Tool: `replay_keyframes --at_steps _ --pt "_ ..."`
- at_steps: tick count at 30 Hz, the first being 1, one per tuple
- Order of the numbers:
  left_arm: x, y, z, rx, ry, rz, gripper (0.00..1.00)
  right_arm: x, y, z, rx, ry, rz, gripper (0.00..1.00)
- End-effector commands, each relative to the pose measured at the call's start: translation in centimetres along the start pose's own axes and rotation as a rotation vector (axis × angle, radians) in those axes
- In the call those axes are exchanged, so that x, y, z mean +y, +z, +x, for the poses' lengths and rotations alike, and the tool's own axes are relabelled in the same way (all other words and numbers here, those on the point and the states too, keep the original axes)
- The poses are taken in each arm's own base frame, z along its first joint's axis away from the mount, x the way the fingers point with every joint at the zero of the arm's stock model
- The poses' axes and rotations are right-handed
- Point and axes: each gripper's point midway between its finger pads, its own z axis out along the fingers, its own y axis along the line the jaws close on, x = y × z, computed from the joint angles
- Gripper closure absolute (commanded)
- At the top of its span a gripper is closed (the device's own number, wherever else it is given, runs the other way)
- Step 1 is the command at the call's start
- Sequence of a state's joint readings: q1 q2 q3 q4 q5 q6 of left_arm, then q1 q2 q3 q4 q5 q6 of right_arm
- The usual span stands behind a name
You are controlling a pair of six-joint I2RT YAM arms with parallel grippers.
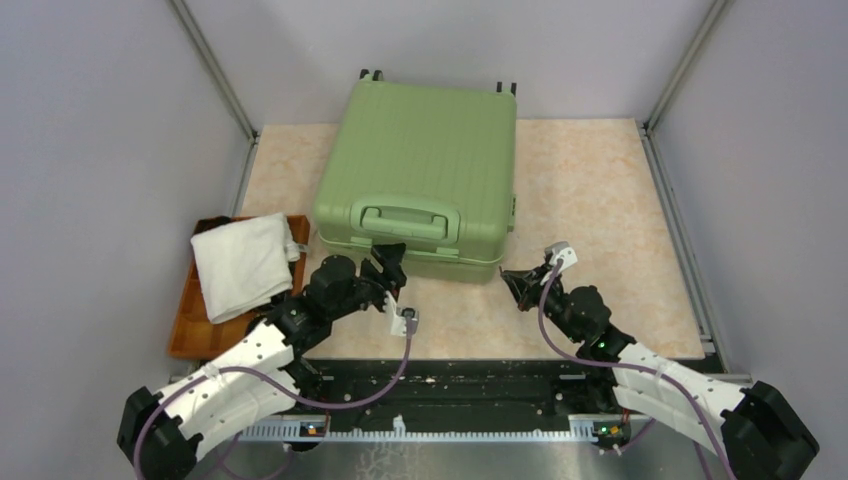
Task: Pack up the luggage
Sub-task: Zip the luggage at the center of the board.
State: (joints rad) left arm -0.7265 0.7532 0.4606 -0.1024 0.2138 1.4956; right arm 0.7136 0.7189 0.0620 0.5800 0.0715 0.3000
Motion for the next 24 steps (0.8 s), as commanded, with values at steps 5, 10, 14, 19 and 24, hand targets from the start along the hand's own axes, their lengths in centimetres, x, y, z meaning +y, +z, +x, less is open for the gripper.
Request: replay_keyframes --at_steps 5,10,14,19,24 --pt "4.0 0.8 0.9 0.042 0.015 -0.124 0.31 2.3 -0.3 0.0 0.015 0.027 -0.101 1.00" --pt "4.6 1.1 1.7 0.083 0.026 -0.161 0.36 2.3 -0.3 -0.1 0.011 0.032 -0.104 1.00" --pt "6.4 1.1 2.0 0.098 -0.022 -0.229 0.56 2.4 -0.4 0.1 0.017 0.034 -0.108 1.00" --pt "8.4 1.0 2.8 0.146 -0.038 -0.262 0.73 2.3 -0.4 0.5 0.025 0.034 -0.107 1.00" --pt "12.3 0.0 1.7 0.104 -0.066 -0.335 0.98 2.2 -0.3 0.8 0.040 0.022 -0.105 1.00"
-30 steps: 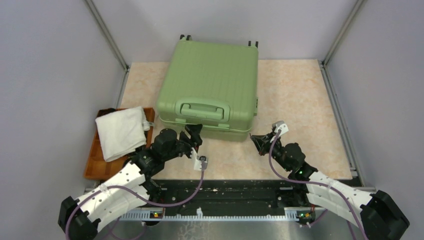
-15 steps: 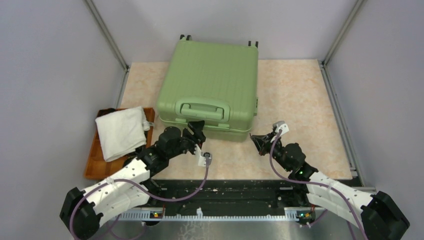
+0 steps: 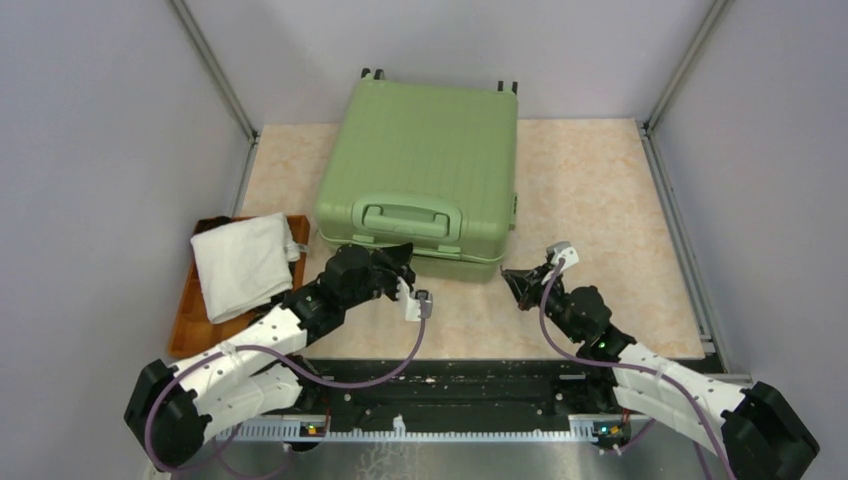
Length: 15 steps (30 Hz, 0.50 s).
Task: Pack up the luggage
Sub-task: Zip the luggage at the center of the board.
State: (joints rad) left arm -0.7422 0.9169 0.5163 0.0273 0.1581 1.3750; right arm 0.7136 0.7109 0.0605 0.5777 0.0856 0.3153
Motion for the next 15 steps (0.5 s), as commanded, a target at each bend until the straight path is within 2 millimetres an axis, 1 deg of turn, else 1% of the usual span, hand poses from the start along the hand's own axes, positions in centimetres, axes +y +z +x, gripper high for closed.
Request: replay_keyframes --at_steps 1,6,9,12,14,15 --pt "11.7 -2.4 -0.5 0.041 0.027 -0.323 1.00 2.3 -0.3 1.0 0.049 0.005 -0.114 1.00" --pt "13.4 -3.6 -1.6 0.001 -0.038 -0.328 1.00 2.3 -0.2 0.6 0.035 -0.005 -0.113 1.00" --pt "13.2 -4.1 -2.1 -0.023 -0.044 -0.308 1.00 2.3 -0.2 0.6 0.042 -0.008 -0.112 1.00" --pt "13.6 -4.3 -2.6 -0.043 -0.084 -0.300 1.00 2.4 -0.4 0.7 0.047 -0.002 -0.114 1.00" --pt "13.4 -4.1 -2.9 -0.053 -0.118 -0.257 1.00 2.4 -0.6 0.7 0.046 -0.001 -0.116 1.00" --pt "13.6 -4.1 -3.0 -0.057 -0.133 -0.256 1.00 2.6 -0.7 0.6 0.042 -0.006 -0.127 1.00"
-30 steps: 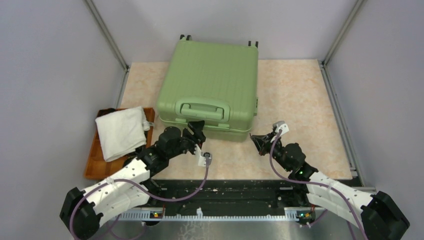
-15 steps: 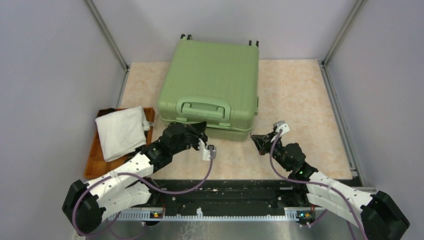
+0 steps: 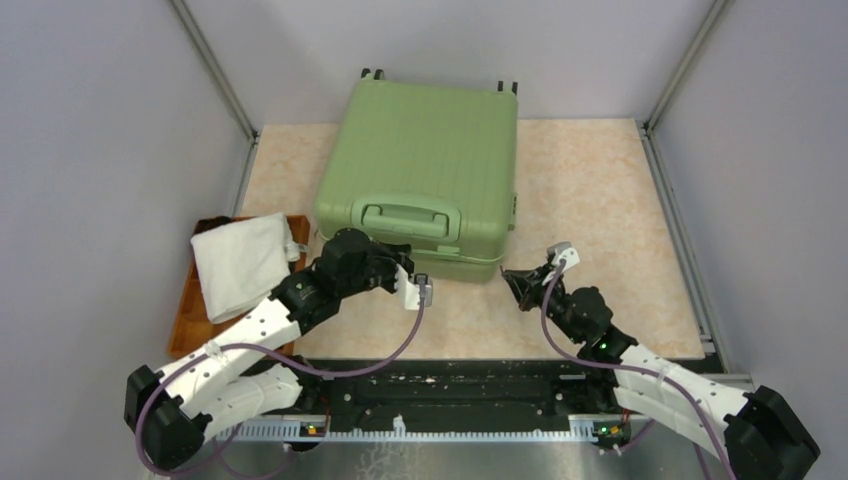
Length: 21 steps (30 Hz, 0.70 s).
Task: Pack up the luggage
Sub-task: Zip the luggage at the center of the board.
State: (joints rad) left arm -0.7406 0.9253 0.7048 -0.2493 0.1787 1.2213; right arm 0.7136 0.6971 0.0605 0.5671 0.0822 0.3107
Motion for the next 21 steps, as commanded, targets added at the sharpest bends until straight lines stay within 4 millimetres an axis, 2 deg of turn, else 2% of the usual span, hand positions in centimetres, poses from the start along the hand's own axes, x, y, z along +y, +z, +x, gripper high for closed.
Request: replay_keyframes --at_steps 1,4,7,10,13,16,18,21 --pt "11.7 -3.8 -4.1 -0.095 0.024 -0.344 1.00 2.7 -0.6 0.6 0.040 -0.005 -0.137 1.00" --pt "12.1 -3.4 -4.3 -0.099 0.011 -0.340 1.00 3.2 -0.6 0.5 0.040 -0.007 -0.165 1.00" --pt "11.7 -2.8 -4.1 -0.093 0.010 -0.306 1.00 3.2 -0.6 0.6 0.052 -0.010 -0.163 1.00" --pt "8.6 -2.2 -4.5 -0.115 -0.010 -0.133 1.00 2.8 -0.7 0.6 0.051 -0.008 -0.142 1.00" --pt "5.6 -1.9 -4.0 -0.106 -0.073 -0.016 0.74 2.6 -0.7 0.3 0.034 -0.007 -0.128 1.00" --pt "2.2 -2.0 -3.3 -0.108 -0.073 0.047 0.62 2.4 -0.7 0.3 0.030 -0.005 -0.116 1.00" --pt "0.0 -2.3 -3.0 -0.125 -0.036 0.069 0.49 2.3 -0.6 0.4 0.035 -0.007 -0.110 1.00" --pt "-2.1 -2.9 -2.6 -0.151 0.041 0.060 0.36 2.3 -0.6 0.7 0.050 -0.011 -0.111 1.00"
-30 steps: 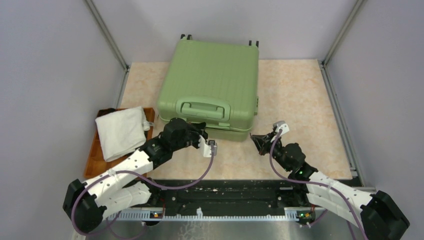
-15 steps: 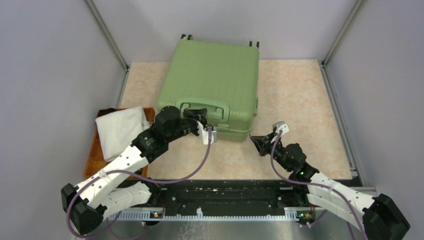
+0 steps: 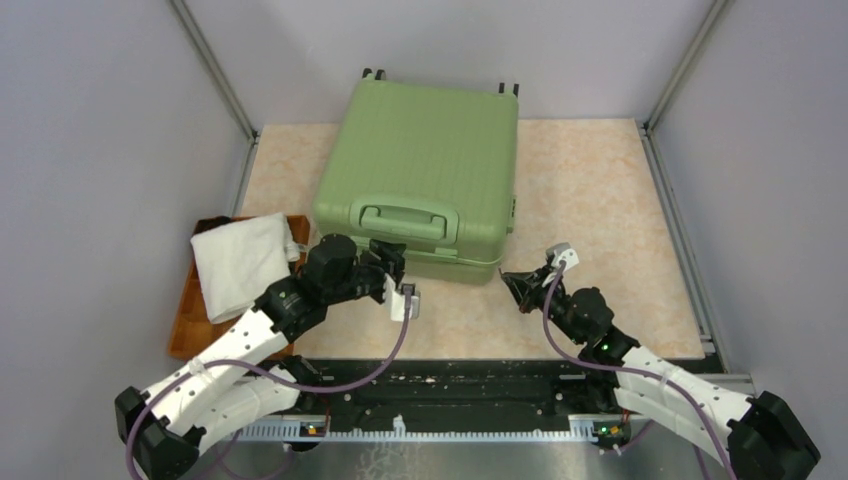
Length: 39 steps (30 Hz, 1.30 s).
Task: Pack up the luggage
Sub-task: Zip the luggage at the center of the board.
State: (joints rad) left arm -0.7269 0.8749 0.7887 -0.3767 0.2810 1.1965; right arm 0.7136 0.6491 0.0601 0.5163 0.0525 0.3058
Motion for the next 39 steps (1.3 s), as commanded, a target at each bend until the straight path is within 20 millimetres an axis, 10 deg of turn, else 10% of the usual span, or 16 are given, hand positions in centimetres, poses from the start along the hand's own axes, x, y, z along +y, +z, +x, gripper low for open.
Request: replay_keyframes --at_steps 1,9,14,20,39 --pt "-3.4 -0.7 -0.1 -0.060 0.092 0.024 0.34 1.8 -0.1 0.6 0.039 -0.004 -0.084 1.00" --pt "-1.2 0.5 2.6 0.038 0.189 -0.168 0.48 1.8 -0.1 0.6 0.035 -0.002 -0.081 1.00" --pt "-0.5 0.8 3.0 0.045 0.272 -0.264 0.33 1.8 -0.1 0.5 0.034 0.000 -0.083 1.00" --pt "0.9 1.1 4.0 0.101 0.287 -0.338 0.44 1.9 -0.1 0.4 0.039 -0.001 -0.086 1.00" --pt "2.2 -1.5 0.4 -0.036 0.269 -0.395 0.26 2.1 -0.2 0.8 0.042 0.017 -0.097 1.00"
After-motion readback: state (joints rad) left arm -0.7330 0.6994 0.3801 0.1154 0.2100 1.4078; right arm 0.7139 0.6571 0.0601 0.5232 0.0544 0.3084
